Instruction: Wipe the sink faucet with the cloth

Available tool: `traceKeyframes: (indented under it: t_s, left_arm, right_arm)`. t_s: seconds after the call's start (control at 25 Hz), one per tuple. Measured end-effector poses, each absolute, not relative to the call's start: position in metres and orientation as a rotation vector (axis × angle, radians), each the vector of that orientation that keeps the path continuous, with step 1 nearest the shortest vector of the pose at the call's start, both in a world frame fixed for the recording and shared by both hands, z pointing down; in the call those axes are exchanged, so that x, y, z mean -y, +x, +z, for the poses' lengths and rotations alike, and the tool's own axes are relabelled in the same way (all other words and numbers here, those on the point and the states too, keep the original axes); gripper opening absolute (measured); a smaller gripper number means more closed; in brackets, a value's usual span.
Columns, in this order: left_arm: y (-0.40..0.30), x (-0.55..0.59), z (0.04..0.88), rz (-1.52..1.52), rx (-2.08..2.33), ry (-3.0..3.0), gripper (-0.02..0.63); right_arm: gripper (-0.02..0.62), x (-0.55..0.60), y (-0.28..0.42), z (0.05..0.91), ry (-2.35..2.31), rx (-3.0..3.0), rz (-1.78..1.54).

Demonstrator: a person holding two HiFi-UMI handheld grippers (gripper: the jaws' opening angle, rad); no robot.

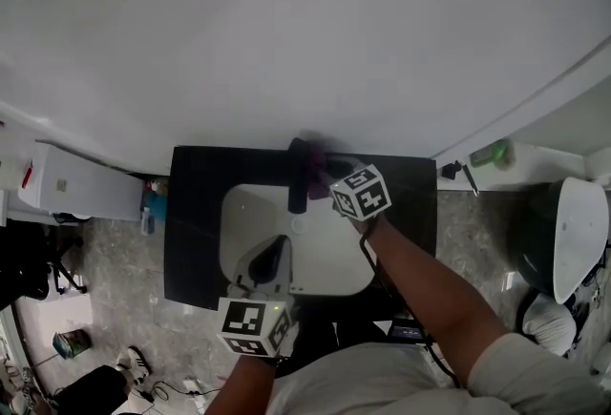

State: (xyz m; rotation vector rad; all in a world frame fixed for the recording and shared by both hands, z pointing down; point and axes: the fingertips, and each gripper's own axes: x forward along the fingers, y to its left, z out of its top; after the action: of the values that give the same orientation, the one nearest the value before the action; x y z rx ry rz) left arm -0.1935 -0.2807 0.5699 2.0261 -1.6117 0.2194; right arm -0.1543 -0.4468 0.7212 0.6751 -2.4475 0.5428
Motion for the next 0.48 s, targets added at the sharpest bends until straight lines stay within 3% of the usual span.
traceKeyframes:
  t_s: [0.16,0.48]
  left_arm:
    - [-0.191,0.275,0.553,0.2,1.62,2.041,0.006]
    - [-0.191,0.259,0.546,0.198,1.639,2.048,0.006]
  right_arm:
    - [0.06,0.429,-0.157,0.619,0.689,2.632,0.441]
    - [0.06,0.376,-0.191,0.666,0.513,2.547,0.31]
